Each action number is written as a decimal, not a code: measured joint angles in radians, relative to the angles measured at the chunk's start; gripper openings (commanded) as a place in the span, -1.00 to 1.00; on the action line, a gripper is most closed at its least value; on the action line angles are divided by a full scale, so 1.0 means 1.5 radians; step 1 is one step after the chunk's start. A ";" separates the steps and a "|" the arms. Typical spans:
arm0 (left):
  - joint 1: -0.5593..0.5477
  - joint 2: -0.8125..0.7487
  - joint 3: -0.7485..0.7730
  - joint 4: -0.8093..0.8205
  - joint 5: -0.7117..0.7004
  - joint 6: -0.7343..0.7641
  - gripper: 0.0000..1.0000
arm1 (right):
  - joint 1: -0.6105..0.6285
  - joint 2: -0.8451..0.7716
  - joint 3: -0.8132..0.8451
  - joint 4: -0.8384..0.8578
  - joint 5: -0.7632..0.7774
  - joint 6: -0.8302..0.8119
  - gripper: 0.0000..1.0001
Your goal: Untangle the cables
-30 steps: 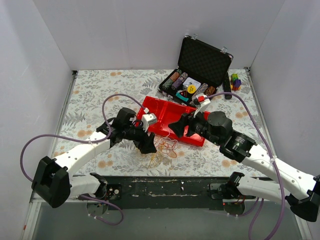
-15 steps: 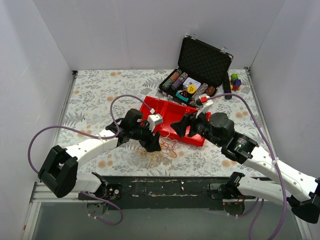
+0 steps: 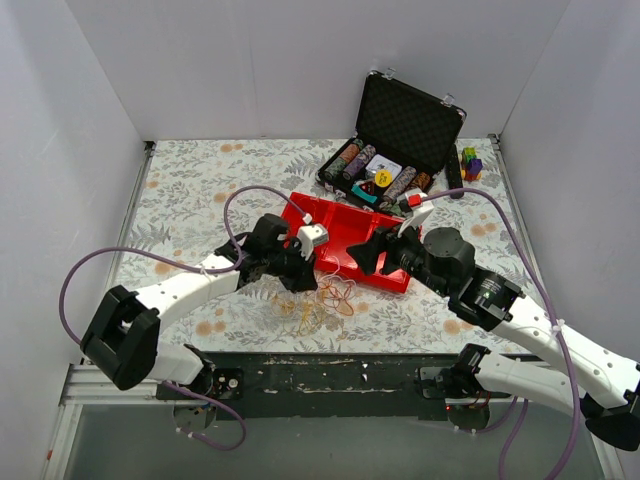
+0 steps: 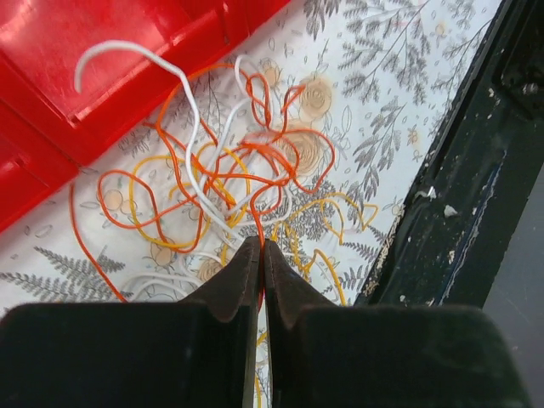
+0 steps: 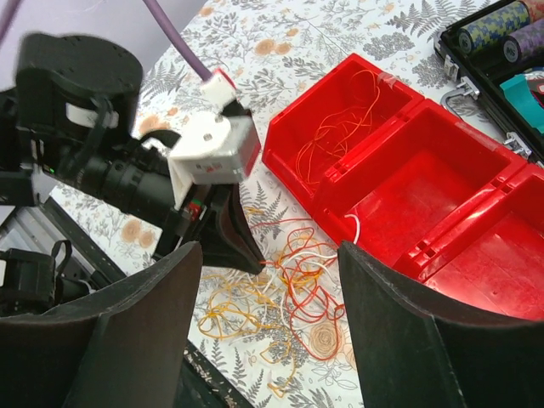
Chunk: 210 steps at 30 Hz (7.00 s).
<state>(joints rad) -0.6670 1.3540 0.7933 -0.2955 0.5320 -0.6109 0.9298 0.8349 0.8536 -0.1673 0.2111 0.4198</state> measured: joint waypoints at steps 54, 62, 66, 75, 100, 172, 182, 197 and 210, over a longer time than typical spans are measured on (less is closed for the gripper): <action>0.000 0.011 0.875 0.205 -0.170 0.182 -1.00 | 0.029 0.130 -0.006 0.124 -0.071 -0.023 0.66; 0.000 0.009 0.891 0.214 -0.164 0.173 -1.00 | 0.048 0.192 -0.030 0.182 -0.054 -0.035 0.64; 0.000 0.008 0.901 0.215 -0.161 0.171 -1.00 | 0.062 0.215 -0.026 0.212 -0.051 -0.044 0.64; 0.000 0.004 0.898 0.215 -0.161 0.173 -1.00 | 0.125 0.231 0.003 0.261 -0.059 -0.057 0.65; 0.000 -0.015 0.893 0.212 -0.152 0.153 -0.99 | 0.145 0.296 0.103 0.216 0.148 -0.105 -0.97; 0.000 -0.052 0.827 0.225 -0.139 0.247 -1.00 | 0.189 0.346 0.115 0.335 0.039 -0.046 -0.97; -0.003 0.036 0.822 0.396 -0.296 0.518 -1.00 | 0.189 0.167 -0.041 0.299 0.098 0.006 -0.97; -0.017 0.219 0.999 0.438 -0.296 0.736 -1.00 | 0.188 -0.012 -0.120 0.290 0.186 0.090 -0.80; -0.004 -0.058 0.764 0.475 -0.279 0.507 -1.00 | 0.185 0.146 -0.016 0.190 0.119 0.014 -0.54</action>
<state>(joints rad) -0.6724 1.2675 1.9388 0.4168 0.1127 0.1497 1.2076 1.0538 0.8303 0.1173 0.3901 0.4416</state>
